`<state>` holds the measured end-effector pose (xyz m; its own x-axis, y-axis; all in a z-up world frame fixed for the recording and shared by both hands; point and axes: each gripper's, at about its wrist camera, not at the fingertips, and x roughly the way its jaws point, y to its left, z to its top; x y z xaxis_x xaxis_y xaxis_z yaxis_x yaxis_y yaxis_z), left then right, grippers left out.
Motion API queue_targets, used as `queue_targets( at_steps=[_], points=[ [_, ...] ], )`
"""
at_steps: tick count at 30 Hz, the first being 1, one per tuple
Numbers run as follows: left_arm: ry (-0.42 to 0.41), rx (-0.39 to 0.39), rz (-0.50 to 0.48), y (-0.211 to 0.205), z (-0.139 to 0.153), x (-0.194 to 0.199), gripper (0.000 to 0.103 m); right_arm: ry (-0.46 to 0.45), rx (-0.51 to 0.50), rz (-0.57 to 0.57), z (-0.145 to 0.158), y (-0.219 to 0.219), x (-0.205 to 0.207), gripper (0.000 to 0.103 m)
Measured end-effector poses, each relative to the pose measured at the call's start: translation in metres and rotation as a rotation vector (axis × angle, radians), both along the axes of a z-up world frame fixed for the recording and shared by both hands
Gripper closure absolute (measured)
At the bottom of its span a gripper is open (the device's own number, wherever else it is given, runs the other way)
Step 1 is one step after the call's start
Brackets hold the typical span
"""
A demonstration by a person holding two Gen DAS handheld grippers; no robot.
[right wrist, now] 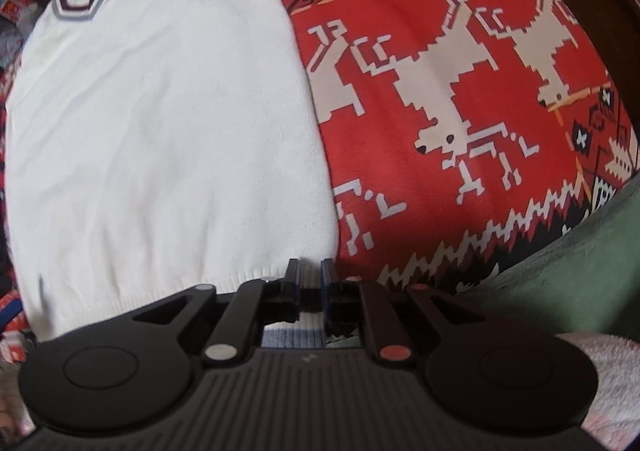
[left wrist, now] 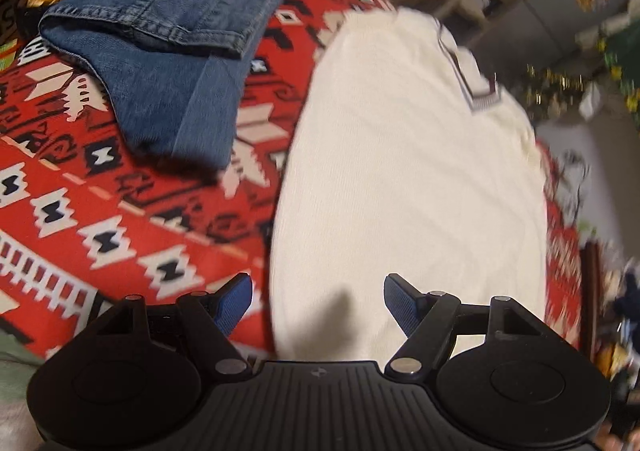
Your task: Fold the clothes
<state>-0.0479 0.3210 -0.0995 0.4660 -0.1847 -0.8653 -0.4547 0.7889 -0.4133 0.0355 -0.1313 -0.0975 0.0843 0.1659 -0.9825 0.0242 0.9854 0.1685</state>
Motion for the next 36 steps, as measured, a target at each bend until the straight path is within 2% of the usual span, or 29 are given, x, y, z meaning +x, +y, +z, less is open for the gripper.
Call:
queue_targets(
  at_steps=[3, 6, 10, 11, 13, 16, 18, 20, 24, 25, 27, 29, 31, 33, 36],
  points=[
    [0.058, 0.035, -0.055, -0.009, 0.001, -0.002, 0.032, 0.016, -0.004, -0.001, -0.004, 0.002, 0.004, 0.092],
    [0.140, 0.064, -0.094, -0.017, -0.004, -0.003, 0.039, 0.021, 0.002, -0.007, -0.004, 0.000, 0.004, 0.091],
    [0.215, 0.082, -0.140, -0.028, -0.011, -0.005, 0.063, 0.016, -0.003, 0.008, -0.001, 0.001, 0.001, 0.089],
    [0.224, 0.094, -0.150, -0.032, -0.012, -0.005, 0.066, 0.018, -0.008, 0.014, 0.000, 0.002, 0.000, 0.089],
    [0.240, 0.119, -0.167, -0.038, -0.013, -0.006, 0.066, 0.023, -0.016, 0.026, 0.001, 0.003, -0.002, 0.089],
    [0.247, 0.157, -0.173, -0.043, -0.014, -0.004, 0.068, 0.034, -0.023, 0.036, 0.002, 0.003, -0.004, 0.089],
    [0.245, 0.184, -0.174, -0.046, -0.014, -0.005, 0.073, 0.051, -0.019, 0.032, 0.003, 0.001, -0.006, 0.087],
    [0.242, 0.208, -0.170, -0.048, -0.014, -0.006, 0.085, 0.080, -0.005, 0.028, 0.002, -0.001, -0.008, 0.087],
    [0.229, 0.184, -0.154, -0.044, -0.016, -0.008, 0.090, 0.073, -0.008, 0.037, -0.002, -0.006, -0.003, 0.087],
    [0.228, 0.176, -0.153, -0.044, -0.017, -0.008, 0.094, 0.071, -0.013, 0.042, -0.001, -0.005, -0.003, 0.089],
    [0.226, 0.170, -0.129, -0.042, -0.018, -0.009, 0.095, 0.047, -0.039, 0.062, 0.002, -0.002, -0.005, 0.096],
    [0.233, 0.182, -0.085, -0.039, -0.017, -0.012, 0.096, 0.022, -0.102, 0.030, 0.006, -0.005, -0.007, 0.099],
    [0.237, 0.224, -0.045, -0.038, -0.015, -0.018, 0.096, 0.028, -0.142, -0.058, 0.007, -0.018, -0.007, 0.099],
    [0.224, 0.221, -0.025, -0.036, -0.013, -0.023, 0.096, 0.047, -0.109, -0.099, 0.008, -0.029, -0.005, 0.099],
    [0.226, 0.209, 0.010, -0.032, -0.010, -0.028, 0.096, 0.030, -0.151, -0.109, 0.011, -0.026, -0.006, 0.099]
  ],
)
